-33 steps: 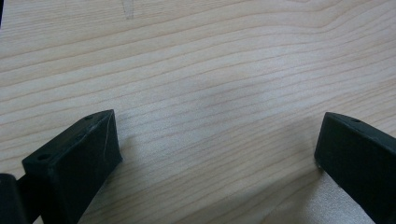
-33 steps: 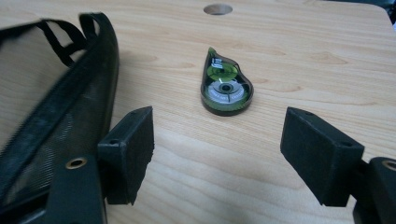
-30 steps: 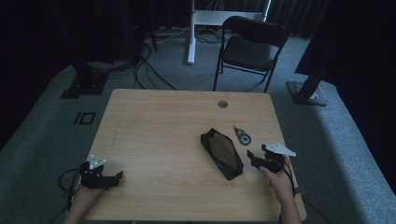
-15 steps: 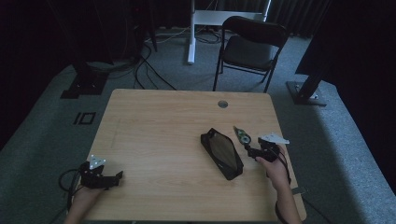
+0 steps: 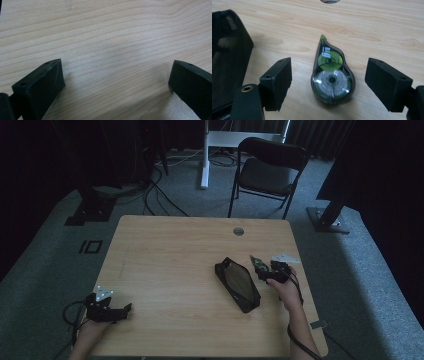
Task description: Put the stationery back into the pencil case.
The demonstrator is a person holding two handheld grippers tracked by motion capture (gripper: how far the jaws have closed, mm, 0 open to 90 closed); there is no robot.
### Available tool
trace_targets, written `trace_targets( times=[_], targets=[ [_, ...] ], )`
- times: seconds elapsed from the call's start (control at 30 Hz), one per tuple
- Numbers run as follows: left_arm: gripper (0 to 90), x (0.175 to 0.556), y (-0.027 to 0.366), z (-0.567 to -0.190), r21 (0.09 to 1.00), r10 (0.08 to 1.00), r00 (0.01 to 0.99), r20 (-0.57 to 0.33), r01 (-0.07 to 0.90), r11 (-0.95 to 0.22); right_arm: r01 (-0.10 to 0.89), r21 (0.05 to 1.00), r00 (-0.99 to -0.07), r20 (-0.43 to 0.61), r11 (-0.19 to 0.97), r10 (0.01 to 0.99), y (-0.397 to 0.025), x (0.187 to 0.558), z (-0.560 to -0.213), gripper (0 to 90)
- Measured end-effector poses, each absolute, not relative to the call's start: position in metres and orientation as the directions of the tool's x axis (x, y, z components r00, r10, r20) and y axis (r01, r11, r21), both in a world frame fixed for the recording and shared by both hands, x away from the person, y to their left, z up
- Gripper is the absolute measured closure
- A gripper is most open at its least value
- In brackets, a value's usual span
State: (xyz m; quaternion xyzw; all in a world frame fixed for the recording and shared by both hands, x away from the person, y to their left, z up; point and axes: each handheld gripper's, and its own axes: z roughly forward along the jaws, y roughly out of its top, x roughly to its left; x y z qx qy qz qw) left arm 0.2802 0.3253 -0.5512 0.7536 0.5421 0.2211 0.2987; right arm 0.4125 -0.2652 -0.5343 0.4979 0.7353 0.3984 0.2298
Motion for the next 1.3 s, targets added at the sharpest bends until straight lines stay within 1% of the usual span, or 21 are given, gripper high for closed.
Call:
trace_targets(
  times=[0.3, 0.57, 0.63, 0.7, 0.87, 0.9, 1.03, 1.1, 1.13, 1.27, 1.3],
  targets=[
    [0.1, 0.280, 0.325, -0.551, 0.689, 0.949, 0.315, 0.010, 0.685, -0.234, 0.569, 0.789, -0.404, 0.024, 0.231, 0.915, -0.257, 0.432, -0.542, 22.2],
    [0.1, 0.280, 0.325, -0.551, 0.690, 0.949, 0.314, 0.009, 0.685, -0.234, 0.596, 0.763, -0.407, 0.016, 0.252, 0.913, -0.254, 0.444, -0.544, 22.6],
    [0.1, 0.280, 0.325, -0.551, 0.690, 0.949, 0.314, 0.009, 0.685, -0.234, 0.602, 0.755, -0.412, 0.017, 0.258, 0.911, -0.253, 0.447, -0.547, 23.2],
    [0.1, 0.280, 0.325, -0.551, 0.690, 0.949, 0.314, 0.009, 0.685, -0.234, 0.609, 0.747, -0.408, 0.009, 0.265, 0.913, -0.254, 0.448, -0.548, 26.3],
    [0.1, 0.280, 0.325, -0.551, 0.689, 0.949, 0.315, 0.009, 0.685, -0.234, 0.614, 0.741, -0.408, 0.003, 0.272, 0.913, -0.252, 0.451, -0.550, 27.1],
    [0.1, 0.280, 0.325, -0.551, 0.689, 0.949, 0.315, 0.010, 0.685, -0.234, 0.613, 0.741, -0.411, 0.001, 0.275, 0.912, -0.251, 0.452, -0.550, 29.4],
    [0.1, 0.280, 0.325, -0.551, 0.690, 0.949, 0.314, 0.010, 0.685, -0.234, 0.606, 0.746, -0.414, 0.001, 0.275, 0.910, -0.247, 0.451, -0.550, 33.5],
    [0.1, 0.280, 0.325, -0.551, 0.690, 0.949, 0.314, 0.009, 0.685, -0.234, 0.598, 0.751, -0.421, 0.000, 0.278, 0.907, -0.246, 0.450, -0.550, 42.0],
    [0.1, 0.280, 0.325, -0.551, 0.690, 0.949, 0.314, 0.009, 0.685, -0.234, 0.599, 0.749, -0.428, 0.002, 0.283, 0.904, -0.245, 0.450, -0.549, 48.5],
    [0.1, 0.280, 0.325, -0.551, 0.690, 0.949, 0.314, 0.009, 0.685, -0.234, 0.606, 0.742, -0.417, -0.009, 0.286, 0.909, -0.242, 0.448, -0.547, 49.6],
    [0.1, 0.280, 0.325, -0.551, 0.690, 0.949, 0.314, 0.009, 0.685, -0.234, 0.623, 0.729, -0.408, -0.005, 0.282, 0.913, -0.241, 0.448, -0.545, 49.9]
  ],
)
